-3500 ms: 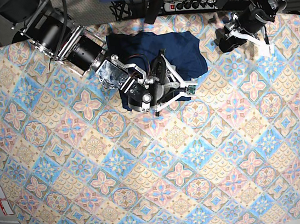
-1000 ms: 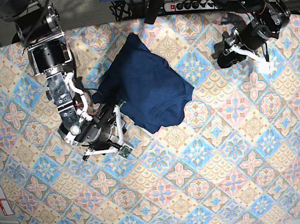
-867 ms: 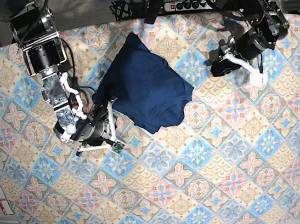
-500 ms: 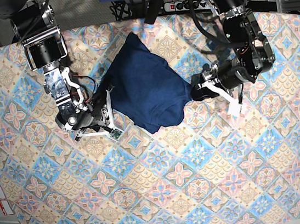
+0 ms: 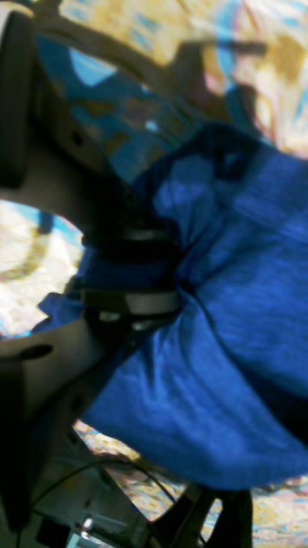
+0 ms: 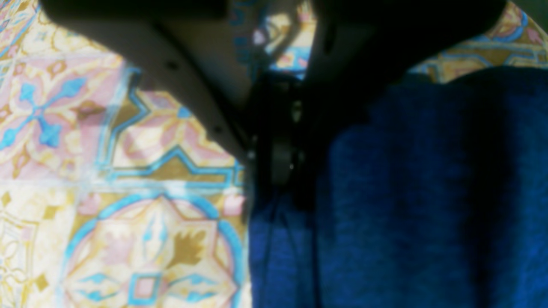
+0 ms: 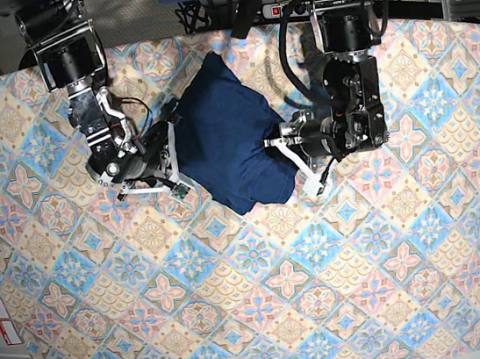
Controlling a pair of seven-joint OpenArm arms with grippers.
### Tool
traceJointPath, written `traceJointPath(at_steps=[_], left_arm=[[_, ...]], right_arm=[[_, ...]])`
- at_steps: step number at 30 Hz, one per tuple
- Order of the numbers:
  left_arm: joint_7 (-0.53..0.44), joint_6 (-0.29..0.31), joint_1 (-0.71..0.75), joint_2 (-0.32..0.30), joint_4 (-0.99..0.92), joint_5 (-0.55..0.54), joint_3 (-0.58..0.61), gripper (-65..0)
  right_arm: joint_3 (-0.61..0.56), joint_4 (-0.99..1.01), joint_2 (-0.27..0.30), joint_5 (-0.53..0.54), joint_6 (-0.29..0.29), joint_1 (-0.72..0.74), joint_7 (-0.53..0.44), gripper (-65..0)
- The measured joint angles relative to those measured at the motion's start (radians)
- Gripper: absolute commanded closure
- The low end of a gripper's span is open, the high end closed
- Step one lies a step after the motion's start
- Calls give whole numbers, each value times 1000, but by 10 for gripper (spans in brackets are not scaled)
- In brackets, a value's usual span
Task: Fold the T-shirt properly
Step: 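Grasp the bundle with both grippers and flatten it into a square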
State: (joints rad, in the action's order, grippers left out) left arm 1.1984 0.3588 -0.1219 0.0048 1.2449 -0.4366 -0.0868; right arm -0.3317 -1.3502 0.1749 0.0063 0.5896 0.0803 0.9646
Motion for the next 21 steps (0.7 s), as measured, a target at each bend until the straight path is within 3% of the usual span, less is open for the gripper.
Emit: traceJointPath(at_steps=[16, 21], left_arm=[[-325, 11, -207, 1, -325, 68, 181, -130], [-367, 12, -225, -2, -351, 68, 224, -130]], right_arm=[[-45, -196, 31, 1, 6, -159, 31, -28], [-45, -254, 38, -2, 8, -183, 73, -28]])
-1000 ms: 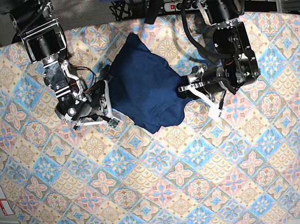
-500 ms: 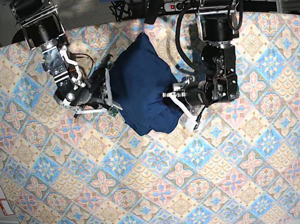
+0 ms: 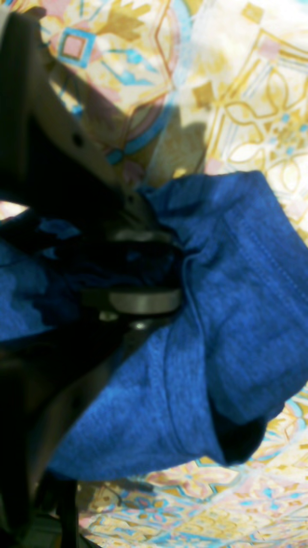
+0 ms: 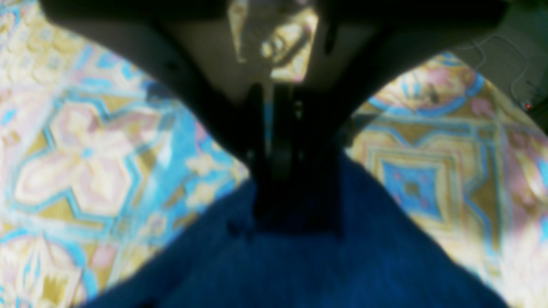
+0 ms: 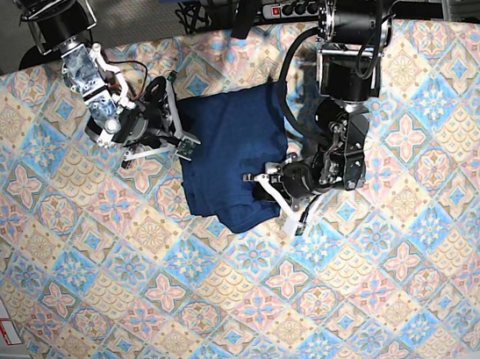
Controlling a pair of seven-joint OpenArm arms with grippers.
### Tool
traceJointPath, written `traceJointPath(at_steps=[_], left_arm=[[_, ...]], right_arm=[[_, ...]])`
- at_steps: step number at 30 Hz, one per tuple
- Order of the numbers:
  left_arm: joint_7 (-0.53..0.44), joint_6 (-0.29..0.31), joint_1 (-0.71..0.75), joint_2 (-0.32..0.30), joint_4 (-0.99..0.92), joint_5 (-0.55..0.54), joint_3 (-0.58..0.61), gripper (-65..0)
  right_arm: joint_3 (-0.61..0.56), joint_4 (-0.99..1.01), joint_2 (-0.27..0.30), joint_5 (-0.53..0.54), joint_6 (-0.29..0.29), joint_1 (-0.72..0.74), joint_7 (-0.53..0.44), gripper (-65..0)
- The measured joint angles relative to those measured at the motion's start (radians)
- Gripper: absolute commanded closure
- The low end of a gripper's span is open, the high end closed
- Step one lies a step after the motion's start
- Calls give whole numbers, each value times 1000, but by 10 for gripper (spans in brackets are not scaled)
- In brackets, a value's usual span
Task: Fold the T-shirt properly
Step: 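Grasp the bundle with both grippers and flatten it into a square, then smooth the folded shirt with the right gripper and slide it aside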
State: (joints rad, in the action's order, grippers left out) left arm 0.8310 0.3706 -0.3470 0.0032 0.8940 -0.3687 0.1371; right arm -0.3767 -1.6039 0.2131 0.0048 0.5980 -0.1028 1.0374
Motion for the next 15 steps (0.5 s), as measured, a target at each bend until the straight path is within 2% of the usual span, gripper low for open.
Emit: traceJointPath(at_steps=[2, 6, 9, 11, 15], left_arm=[[4, 0, 2, -4, 15, -3, -3, -130], [90, -16, 80, -63, 193, 19, -18, -130], [135, -17, 188, -103, 357, 27, -161, -130], [172, -31, 245, -121, 441, 50, -280, -130], [206, -24, 309, -117, 549, 37, -437, -130]], right_arm=[[10, -48, 1, -3, 1, 0, 3, -28], [38, -189, 0, 0, 0, 6, -3, -28], [37, -247, 0, 5, 0, 11, -2, -28], [7, -251, -28, 19, -3, 10, 12, -28], [-80, -237, -87, 183, 9, 56, 3, -28]])
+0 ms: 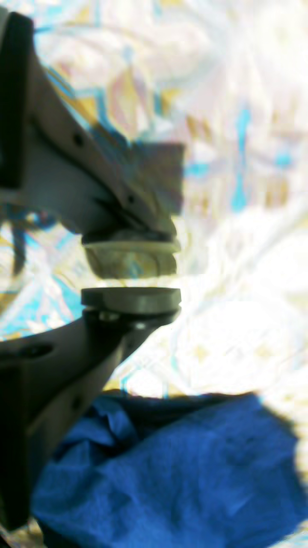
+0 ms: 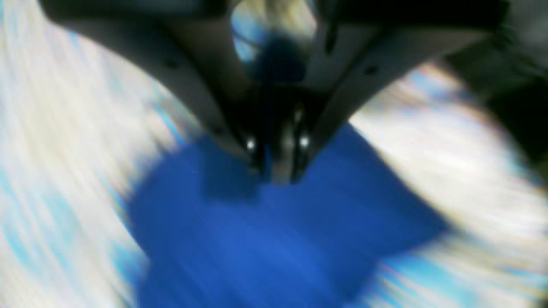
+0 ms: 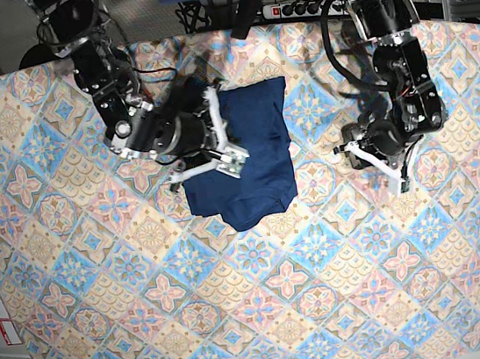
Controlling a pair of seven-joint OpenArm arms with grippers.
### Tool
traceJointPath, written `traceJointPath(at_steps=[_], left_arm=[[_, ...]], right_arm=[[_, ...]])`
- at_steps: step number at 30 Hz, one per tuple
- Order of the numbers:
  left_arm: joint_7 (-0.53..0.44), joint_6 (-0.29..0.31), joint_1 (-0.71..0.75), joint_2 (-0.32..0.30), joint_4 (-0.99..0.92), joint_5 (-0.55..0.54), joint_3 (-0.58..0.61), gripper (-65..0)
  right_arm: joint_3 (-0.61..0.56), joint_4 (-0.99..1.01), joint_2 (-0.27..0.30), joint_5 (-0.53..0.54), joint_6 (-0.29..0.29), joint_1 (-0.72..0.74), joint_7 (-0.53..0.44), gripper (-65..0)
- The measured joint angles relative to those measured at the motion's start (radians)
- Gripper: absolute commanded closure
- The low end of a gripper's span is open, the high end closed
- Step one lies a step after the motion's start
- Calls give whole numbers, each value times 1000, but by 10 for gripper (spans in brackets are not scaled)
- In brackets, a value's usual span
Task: Fold the T-shirt properly
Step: 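Smooth the folded shirt with the right gripper and slide it aside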
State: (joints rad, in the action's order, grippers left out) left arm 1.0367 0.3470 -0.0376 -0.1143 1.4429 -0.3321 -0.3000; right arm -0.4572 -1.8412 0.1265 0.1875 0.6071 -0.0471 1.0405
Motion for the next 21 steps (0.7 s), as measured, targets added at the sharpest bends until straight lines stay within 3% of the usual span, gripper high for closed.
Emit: traceJointPath(at_steps=[8, 11, 18, 21], left_arm=[[15, 1, 174, 14, 195, 0, -84, -130], [13, 8, 200, 18, 255, -8, -82, -130], [14, 6, 213, 46, 280, -5, -106, -130], [14, 5, 213, 48, 280, -4, -110, -130]], right_arm=[[-42, 295, -130, 61, -11, 152, -2, -28], [-47, 432, -169, 72, -10, 197, -52, -28], [-35, 639, -174, 59, -14, 222, -148, -27], [-35, 751, -177, 69, -12, 222, -234, -27]])
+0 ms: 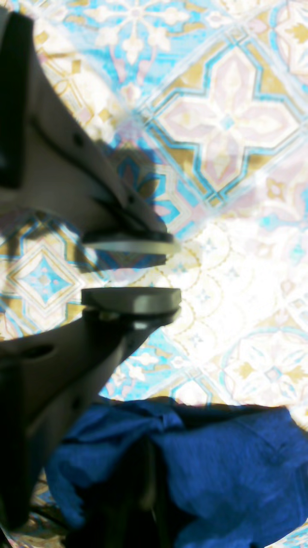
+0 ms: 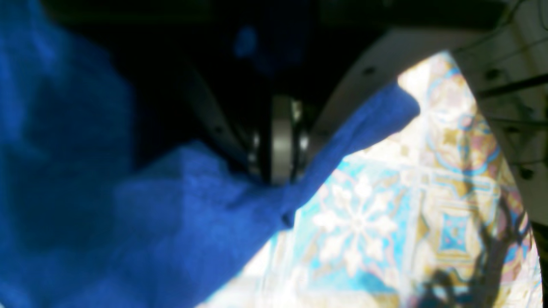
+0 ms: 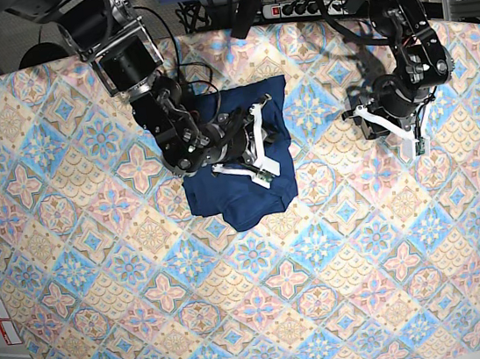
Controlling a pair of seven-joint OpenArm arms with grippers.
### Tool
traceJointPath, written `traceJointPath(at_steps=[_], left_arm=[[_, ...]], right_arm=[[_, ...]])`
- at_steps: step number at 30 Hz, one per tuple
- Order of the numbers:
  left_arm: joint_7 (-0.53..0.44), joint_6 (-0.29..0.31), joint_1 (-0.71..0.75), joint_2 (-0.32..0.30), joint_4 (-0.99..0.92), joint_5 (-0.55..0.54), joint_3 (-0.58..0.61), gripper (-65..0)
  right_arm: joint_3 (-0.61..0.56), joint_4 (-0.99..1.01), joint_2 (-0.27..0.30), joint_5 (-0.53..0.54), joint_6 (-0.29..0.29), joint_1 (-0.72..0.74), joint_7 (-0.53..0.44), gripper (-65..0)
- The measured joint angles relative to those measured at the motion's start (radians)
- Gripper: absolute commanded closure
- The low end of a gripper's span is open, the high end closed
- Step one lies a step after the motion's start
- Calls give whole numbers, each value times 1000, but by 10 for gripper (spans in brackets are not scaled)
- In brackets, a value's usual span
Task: Fold the T-shirt properly
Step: 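Smooth the folded shirt with the right gripper and slide it aside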
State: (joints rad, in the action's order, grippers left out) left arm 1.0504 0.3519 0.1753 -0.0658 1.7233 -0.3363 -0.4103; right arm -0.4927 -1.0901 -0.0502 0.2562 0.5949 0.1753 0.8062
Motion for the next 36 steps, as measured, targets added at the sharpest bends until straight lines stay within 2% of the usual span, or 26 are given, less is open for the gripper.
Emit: traceJointPath(at_steps=[3, 7, 11, 14, 28, 33, 36], left_arm=[[1, 1, -3, 2, 0, 0, 0, -130], [0, 0, -6, 2, 0, 0, 0, -130], [1, 0, -6, 2, 0, 0, 0, -130], [1, 2, -6, 2, 0, 0, 0, -130], [0, 0, -8, 4, 0, 0, 0, -130], [1, 0, -8, 5, 0, 0, 0, -130], [0, 0, -8, 4, 0, 0, 0, -130]], right_arm=[[2, 80, -3, 21, 7, 6, -77, -27], [19, 106, 17, 42, 22, 11, -108, -27], [122, 106, 39, 51, 39, 8, -103, -27], [183, 106, 86, 64, 40, 16, -108, -27], [195, 105, 261, 40, 22, 95, -95, -27], [195, 61, 287, 15, 5, 101, -66, -27], [195, -17, 289, 2, -4, 92, -17, -27]])
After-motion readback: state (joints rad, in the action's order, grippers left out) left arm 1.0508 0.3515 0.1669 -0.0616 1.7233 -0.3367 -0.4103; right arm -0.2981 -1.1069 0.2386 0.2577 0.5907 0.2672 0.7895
